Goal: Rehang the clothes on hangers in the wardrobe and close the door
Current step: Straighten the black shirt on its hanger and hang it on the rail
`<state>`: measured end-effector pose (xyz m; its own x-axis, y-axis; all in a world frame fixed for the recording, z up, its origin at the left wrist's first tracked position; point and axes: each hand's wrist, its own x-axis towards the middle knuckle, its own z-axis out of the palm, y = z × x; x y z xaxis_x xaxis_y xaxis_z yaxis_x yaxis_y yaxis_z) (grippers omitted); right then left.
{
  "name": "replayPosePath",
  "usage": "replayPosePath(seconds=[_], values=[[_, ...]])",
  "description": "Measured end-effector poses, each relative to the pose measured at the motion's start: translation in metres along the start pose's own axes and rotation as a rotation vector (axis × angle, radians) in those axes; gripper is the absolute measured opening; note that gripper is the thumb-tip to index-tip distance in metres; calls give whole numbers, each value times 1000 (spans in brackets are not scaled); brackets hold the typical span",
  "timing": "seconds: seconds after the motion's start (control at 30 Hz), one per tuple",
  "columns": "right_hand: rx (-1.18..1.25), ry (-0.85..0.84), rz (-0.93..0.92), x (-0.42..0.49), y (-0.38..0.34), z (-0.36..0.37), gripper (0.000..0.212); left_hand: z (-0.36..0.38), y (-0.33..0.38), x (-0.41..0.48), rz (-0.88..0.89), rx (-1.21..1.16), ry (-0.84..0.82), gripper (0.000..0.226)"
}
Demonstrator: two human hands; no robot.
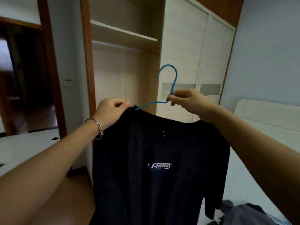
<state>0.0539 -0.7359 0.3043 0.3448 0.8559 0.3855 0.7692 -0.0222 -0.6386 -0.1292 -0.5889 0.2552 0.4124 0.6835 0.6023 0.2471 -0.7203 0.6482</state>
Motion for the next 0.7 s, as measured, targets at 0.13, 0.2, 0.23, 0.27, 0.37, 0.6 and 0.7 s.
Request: replayPosePath(seconds=[0.13,0.2,0.23,0.27,0.37,0.6,0.7], values=[[113,-29,-51,66,-19,70,20,-39,-43,29,25,50,-45,24],[141,-75,-100,95,-33,105,15,-43,-54,42,91,136,-139,28],[136,-103,-127,108,-40,120,15,-43,-61,50,102,169,-189,29],[130,-125,-149,122,-46,133,15,-45,-70,60,95,206,-214,27],[191,-125,-177,167,-48,161,19,-60,-107,95,44,254,-160,26],[99,-129,-104,276,17,206,29,-87,-212,186,-51,208,-80,24],[223,-196,-67,319,39,225,15,-89,-249,227,-78,199,-130,26]])
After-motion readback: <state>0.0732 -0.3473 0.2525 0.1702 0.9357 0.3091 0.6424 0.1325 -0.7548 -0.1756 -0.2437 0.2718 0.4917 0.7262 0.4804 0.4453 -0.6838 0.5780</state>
